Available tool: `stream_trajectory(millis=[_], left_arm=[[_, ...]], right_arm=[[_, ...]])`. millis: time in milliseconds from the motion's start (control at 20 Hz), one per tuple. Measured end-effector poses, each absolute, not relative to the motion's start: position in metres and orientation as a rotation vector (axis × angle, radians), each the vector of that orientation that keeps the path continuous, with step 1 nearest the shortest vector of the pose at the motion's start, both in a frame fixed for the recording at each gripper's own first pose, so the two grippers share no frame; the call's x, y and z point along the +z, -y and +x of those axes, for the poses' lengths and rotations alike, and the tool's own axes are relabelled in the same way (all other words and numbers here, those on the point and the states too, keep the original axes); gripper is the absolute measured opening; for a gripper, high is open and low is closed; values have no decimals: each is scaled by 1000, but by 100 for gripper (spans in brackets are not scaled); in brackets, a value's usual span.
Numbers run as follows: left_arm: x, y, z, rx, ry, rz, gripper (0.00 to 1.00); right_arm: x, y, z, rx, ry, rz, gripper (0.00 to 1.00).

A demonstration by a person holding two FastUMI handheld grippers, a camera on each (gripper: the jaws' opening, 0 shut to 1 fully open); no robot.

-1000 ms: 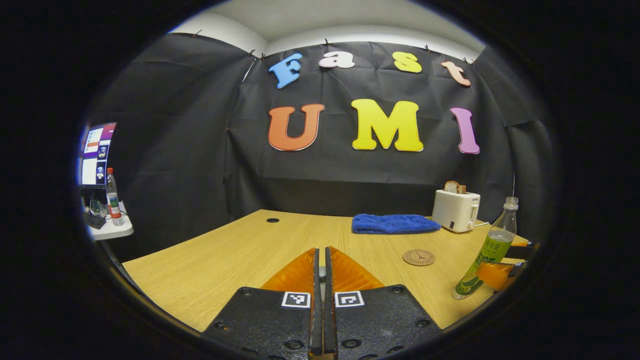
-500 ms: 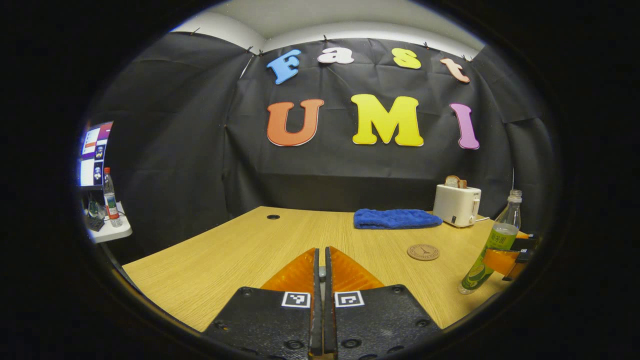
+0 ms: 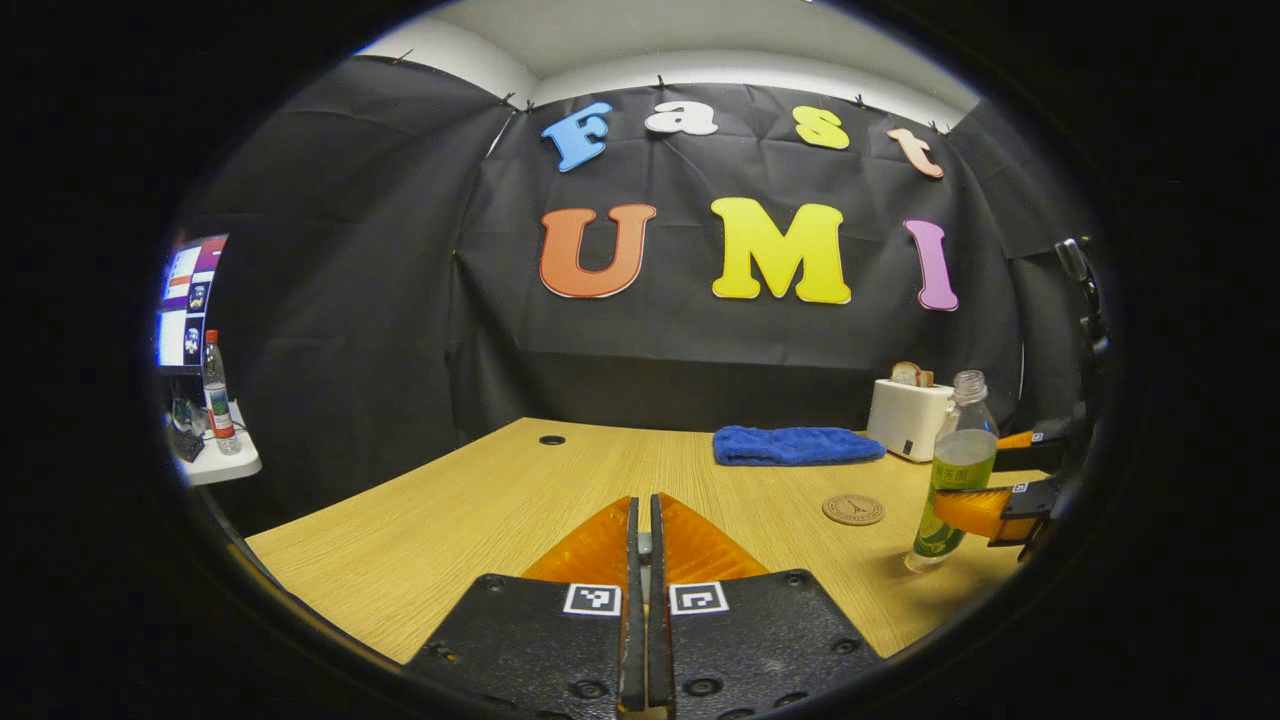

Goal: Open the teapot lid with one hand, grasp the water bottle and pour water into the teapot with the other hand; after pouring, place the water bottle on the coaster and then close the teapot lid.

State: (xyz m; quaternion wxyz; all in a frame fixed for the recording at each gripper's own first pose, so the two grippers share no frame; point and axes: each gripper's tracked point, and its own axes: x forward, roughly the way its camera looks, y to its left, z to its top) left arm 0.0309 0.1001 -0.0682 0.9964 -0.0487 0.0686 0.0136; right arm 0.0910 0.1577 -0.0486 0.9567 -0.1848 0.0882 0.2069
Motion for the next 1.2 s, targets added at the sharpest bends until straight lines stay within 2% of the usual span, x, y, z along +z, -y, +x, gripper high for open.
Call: stream_trajectory(millis=[250, 850, 1200], left_arm=[[-73, -108, 30, 1, -145, -87, 4], [-81, -141, 28, 17, -152, -101, 4], [-93, -145, 27, -13, -170, -74, 4]], right_arm=[[-32, -187, 109, 461, -137, -573, 72], [-65, -243, 108, 526, -50, -1072, 72], [-61, -260, 104, 510, 95, -1337, 72]])
